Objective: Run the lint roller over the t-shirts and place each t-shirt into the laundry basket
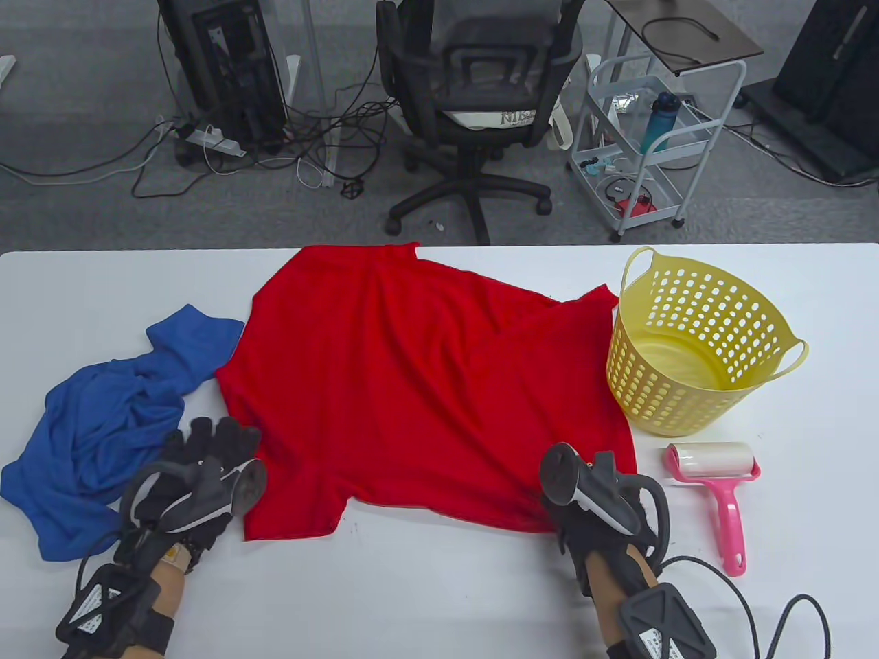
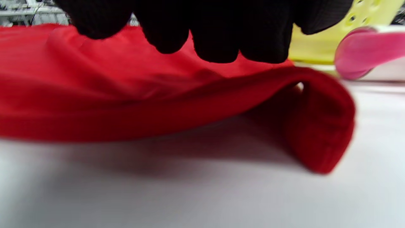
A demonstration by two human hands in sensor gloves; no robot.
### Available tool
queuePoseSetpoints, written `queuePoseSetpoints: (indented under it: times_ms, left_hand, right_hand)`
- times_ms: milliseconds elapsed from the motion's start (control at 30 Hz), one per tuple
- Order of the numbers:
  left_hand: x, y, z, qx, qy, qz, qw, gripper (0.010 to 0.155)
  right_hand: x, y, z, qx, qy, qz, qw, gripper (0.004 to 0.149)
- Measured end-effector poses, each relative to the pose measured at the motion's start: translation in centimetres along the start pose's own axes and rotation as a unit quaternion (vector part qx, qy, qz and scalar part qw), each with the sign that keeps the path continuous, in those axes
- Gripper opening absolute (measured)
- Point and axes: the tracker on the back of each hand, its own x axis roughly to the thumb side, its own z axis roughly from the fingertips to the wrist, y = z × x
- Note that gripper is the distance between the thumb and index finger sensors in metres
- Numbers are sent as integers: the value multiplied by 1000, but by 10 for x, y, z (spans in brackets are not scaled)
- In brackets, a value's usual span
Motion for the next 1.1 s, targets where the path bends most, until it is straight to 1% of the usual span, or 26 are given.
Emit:
queuePoseSetpoints:
  times_ms: [67, 133, 200, 233, 267, 300, 333, 367, 400, 433, 467, 500, 533, 567, 600, 633, 667, 700, 733, 767, 800, 833, 900, 933, 1000, 1100]
  left_hand:
    - [12, -2, -3, -32, -19, -10, 999, 64]
    - [13, -2, -3, -58, -11, -46, 997, 61]
    - [7, 7, 1, -48, 2, -34, 998, 55]
    - [1, 8, 4, -79, 3, -1, 997, 54]
    - [-2, 9, 6, -104, 6, 23, 994, 54]
    - [-7, 11, 10, -140, 9, 55, 989, 52]
    - [-8, 12, 13, -157, 6, 67, 985, 51]
    - [-9, 13, 17, -166, -3, 76, 983, 50]
    - [-9, 13, 19, -170, -12, 78, 982, 49]
    - [-9, 14, 22, -174, -18, 79, 981, 48]
    - [-9, 16, 24, -161, -19, 82, 983, 49]
    - [-11, 19, 25, -127, -5, 86, 988, 56]
    - [-12, 22, 26, -95, 15, 84, 992, 56]
    - [-13, 26, 27, -56, 30, 71, 995, 57]
    - [-13, 28, 27, 1, 45, 50, 998, 57]
    - [-10, 26, 26, 48, 45, 31, 997, 63]
    - [-6, 22, 22, 39, 25, 15, 999, 72]
    - [-3, 17, 19, 2, 19, 5, 1000, 81]
    - [0, 11, 16, -41, 19, 1, 999, 91]
    - [4, 2, 13, -100, 19, 0, 995, 100]
    - [7, -9, 10, -161, 2, 8, 987, 106]
    - [9, -16, 9, -197, -9, 14, 980, 110]
    - [12, -27, 9, -241, -13, 22, 970, 117]
    - [13, -27, 10, -244, -18, 22, 969, 119]
    - [20, -21, 14, -245, -15, -13, 969, 120]
    - [44, -14, 24, -240, -22, -102, 965, 122]
  right_hand:
    - [-6, 5, -3, 15, 6, 4, 1000, 60]
    - [-12, 12, -8, 71, 21, 14, 997, 63]
    - [-18, 17, -11, 145, 36, 17, 989, 64]
    - [-20, 17, -11, 174, 34, 13, 984, 65]
    - [-20, 14, -10, 163, 35, 12, 986, 64]
    - [-19, 10, -9, 140, 34, 13, 990, 63]
    - [-18, 9, -8, 143, 30, 14, 989, 62]
    - [-15, 6, -5, 166, 26, 24, 985, 61]
    - [-12, 4, -2, 170, 23, 31, 985, 60]
    - [-10, 1, 1, 155, 21, 39, 987, 58]
    - [-8, -3, 4, 138, 22, 45, 989, 58]
    - [-6, -8, 6, 115, 25, 47, 992, 58]
    - [-4, -12, 8, 81, 27, 45, 995, 59]
    - [-3, -14, 10, 45, 27, 40, 998, 60]
    - [-1, -14, 10, -3, 20, 30, 999, 63]
    - [0, -10, 8, -20, 8, 18, 1000, 67]
    - [1, -3, 4, 6, 11, 14, 1000, 72]
    - [1, 5, 0, 55, 21, 20, 998, 78]
    - [0, 11, -3, 96, 25, 27, 995, 83]
    - [-2, 21, -7, 163, 21, 34, 986, 87]
    - [-5, 32, -11, 208, 18, 32, 977, 92]
    - [-8, 36, -13, 221, 19, 31, 975, 95]
    - [-15, 35, -14, 225, 19, 11, 974, 99]
    - [-17, 35, -14, 231, 23, 14, 973, 102]
    - [-20, 36, -12, 245, 28, 29, 969, 104]
    - [-21, 33, -6, 237, 31, 66, 969, 106]
